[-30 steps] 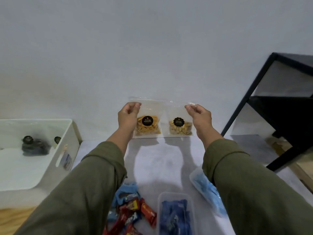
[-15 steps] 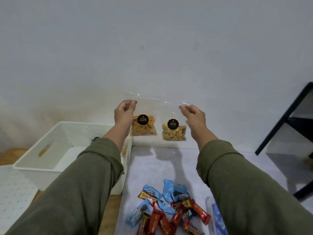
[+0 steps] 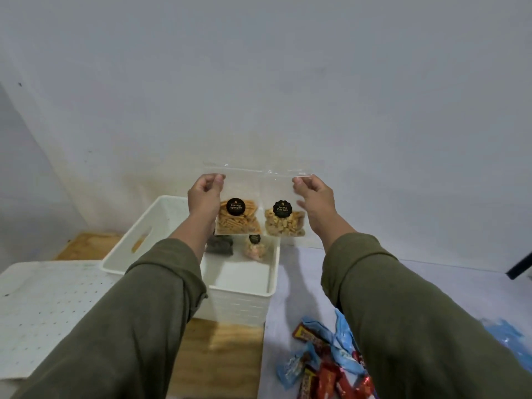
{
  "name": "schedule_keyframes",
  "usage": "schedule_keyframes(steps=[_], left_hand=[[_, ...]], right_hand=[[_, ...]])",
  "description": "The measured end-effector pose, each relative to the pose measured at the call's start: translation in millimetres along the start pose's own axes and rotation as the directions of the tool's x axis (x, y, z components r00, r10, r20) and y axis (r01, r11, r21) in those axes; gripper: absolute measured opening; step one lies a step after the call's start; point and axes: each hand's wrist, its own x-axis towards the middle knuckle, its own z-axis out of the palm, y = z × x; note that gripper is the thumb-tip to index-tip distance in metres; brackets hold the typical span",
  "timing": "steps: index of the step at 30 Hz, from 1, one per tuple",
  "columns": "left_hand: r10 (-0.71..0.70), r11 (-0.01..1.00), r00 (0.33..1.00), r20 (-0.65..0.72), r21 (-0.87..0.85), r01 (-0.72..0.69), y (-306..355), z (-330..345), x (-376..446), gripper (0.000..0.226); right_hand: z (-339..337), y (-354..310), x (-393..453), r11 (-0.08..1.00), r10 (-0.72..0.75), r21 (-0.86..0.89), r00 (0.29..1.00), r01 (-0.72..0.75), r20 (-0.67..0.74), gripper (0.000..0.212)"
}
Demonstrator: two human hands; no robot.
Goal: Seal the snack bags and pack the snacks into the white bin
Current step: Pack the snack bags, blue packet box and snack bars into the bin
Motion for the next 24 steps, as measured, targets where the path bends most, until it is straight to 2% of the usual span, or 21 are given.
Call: schedule_keyframes(steps=[11, 21, 24], left_hand=[[-0.141, 0.988, 0.982, 0.126, 0.081, 0.131, -72.2, -64.7, 68.3, 0.016], [-0.268, 0.957, 0.944, 0.193, 0.171, 0.236, -136.5, -79.9, 91.1, 0.012], [-0.263, 0.958, 0.944, 0.201, 0.172, 0.231, -152.5, -77.6, 95.8, 0.015]], right_hand=[[90.1, 79.2, 14.1, 0.995, 0.101, -0.013, 0.988, -0.103, -0.114, 0.015], [106.0, 143.5, 22.7, 0.975, 0.179, -0.101, 0.968, -0.199, -0.175, 0.016], [102.1, 160.3, 29.4, 0.958, 0.221, -0.14, 0.957, -0.249, -0.191, 0.015]])
